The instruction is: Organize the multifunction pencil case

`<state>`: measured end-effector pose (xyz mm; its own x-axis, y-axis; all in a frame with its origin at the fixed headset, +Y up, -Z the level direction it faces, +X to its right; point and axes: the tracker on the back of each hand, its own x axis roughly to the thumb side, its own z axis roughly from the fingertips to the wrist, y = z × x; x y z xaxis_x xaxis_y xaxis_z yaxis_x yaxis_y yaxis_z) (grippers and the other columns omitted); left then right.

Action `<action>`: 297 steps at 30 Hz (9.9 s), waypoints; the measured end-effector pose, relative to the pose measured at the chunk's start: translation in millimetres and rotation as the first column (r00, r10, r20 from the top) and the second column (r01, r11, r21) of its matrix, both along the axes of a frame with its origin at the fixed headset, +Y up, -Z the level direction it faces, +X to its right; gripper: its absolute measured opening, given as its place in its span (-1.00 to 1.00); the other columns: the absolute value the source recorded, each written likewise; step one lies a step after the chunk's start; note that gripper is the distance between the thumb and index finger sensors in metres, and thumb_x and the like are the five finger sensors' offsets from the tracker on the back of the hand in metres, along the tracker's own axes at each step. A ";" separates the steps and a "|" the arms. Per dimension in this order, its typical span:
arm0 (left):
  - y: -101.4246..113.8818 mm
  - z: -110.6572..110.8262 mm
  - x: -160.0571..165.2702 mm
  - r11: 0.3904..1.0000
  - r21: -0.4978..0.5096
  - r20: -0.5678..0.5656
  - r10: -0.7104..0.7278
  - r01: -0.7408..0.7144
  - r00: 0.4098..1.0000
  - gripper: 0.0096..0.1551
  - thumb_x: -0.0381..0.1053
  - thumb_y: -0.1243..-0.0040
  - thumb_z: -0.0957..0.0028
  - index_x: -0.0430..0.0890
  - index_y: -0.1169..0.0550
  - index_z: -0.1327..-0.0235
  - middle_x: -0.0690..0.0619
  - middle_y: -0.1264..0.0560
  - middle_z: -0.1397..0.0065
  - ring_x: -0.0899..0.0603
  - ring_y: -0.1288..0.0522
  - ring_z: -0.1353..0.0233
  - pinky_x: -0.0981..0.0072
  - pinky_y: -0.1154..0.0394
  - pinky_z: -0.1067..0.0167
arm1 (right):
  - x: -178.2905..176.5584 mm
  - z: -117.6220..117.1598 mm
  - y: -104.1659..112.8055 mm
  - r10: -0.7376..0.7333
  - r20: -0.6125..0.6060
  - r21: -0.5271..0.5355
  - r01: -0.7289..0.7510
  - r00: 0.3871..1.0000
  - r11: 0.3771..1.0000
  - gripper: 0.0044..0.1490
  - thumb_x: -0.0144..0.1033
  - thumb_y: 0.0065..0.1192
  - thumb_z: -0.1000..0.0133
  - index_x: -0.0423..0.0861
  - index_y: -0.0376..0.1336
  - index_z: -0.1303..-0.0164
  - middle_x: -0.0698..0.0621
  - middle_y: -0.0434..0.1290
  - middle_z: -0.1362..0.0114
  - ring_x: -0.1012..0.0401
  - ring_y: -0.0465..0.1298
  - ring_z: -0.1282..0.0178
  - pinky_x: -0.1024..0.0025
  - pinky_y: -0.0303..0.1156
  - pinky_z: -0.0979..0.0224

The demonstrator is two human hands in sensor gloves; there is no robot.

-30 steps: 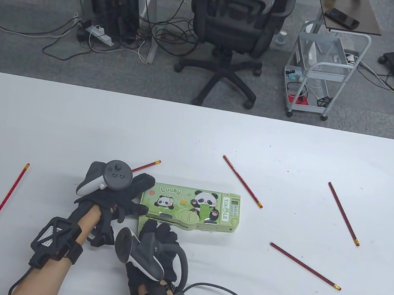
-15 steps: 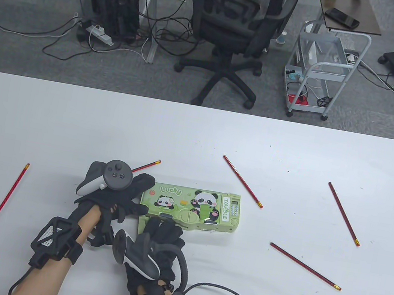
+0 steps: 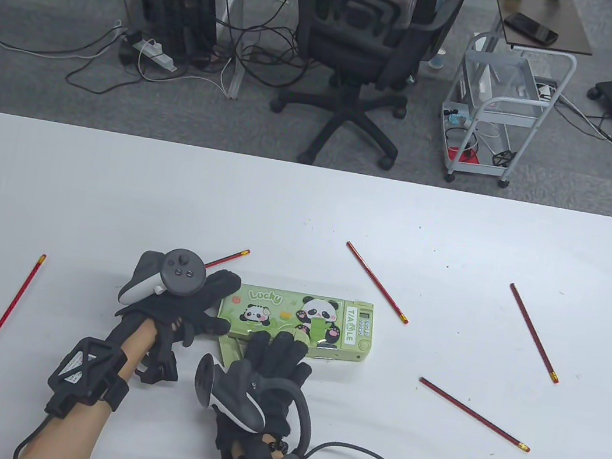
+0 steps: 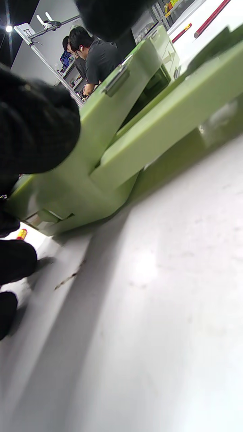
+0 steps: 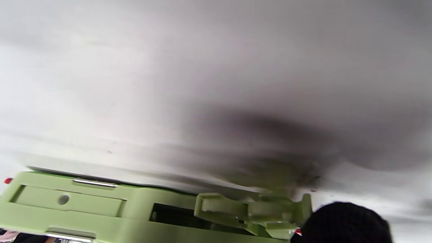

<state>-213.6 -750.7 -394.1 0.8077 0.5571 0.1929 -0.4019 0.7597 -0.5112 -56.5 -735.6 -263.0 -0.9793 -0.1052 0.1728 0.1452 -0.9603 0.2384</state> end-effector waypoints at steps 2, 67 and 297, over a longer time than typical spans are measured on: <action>0.0 -0.1 -0.2 1.000 0.000 0.000 0.000 0.000 1.000 0.04 0.16 -0.32 0.12 0.14 -0.06 -0.58 -0.01 -0.02 -0.77 -0.25 -0.22 -0.69 -0.29 -0.17 -0.49 | 4.3 -2.5 0.3 0.006 0.007 -0.006 -0.006 1.000 1.000 0.52 0.27 -0.02 -0.07 -0.61 -0.54 -0.59 -0.77 -0.52 -0.48 -0.68 -0.33 -0.47 -0.58 -0.13 -0.47; 3.9 -2.8 1.3 0.999 -0.038 0.003 -0.010 0.010 1.000 0.02 0.11 -0.38 0.09 0.13 -0.09 -0.58 -0.05 -0.03 -0.77 -0.27 -0.22 -0.69 -0.32 -0.19 -0.48 | 81.6 -92.9 -5.9 0.015 -0.113 -0.007 -0.016 0.993 1.000 0.65 0.42 -0.02 0.03 -0.54 -0.68 -0.50 -0.73 -0.54 -0.48 -0.64 -0.40 -0.48 -0.60 -0.25 -0.45; 0.8 39.7 -21.4 0.983 0.079 -0.012 -0.163 0.164 0.987 0.42 0.45 -0.25 0.39 -0.11 0.09 -0.62 -0.20 0.05 -0.77 -0.46 -0.04 -0.70 -0.50 -0.10 -0.43 | 161.1 -88.2 -4.6 -0.486 -0.262 -0.141 0.466 0.833 0.874 0.35 0.26 0.14 -0.09 -0.39 -0.29 -0.70 -0.48 -0.30 -0.67 -0.48 -0.23 -0.60 -0.46 -0.12 -0.51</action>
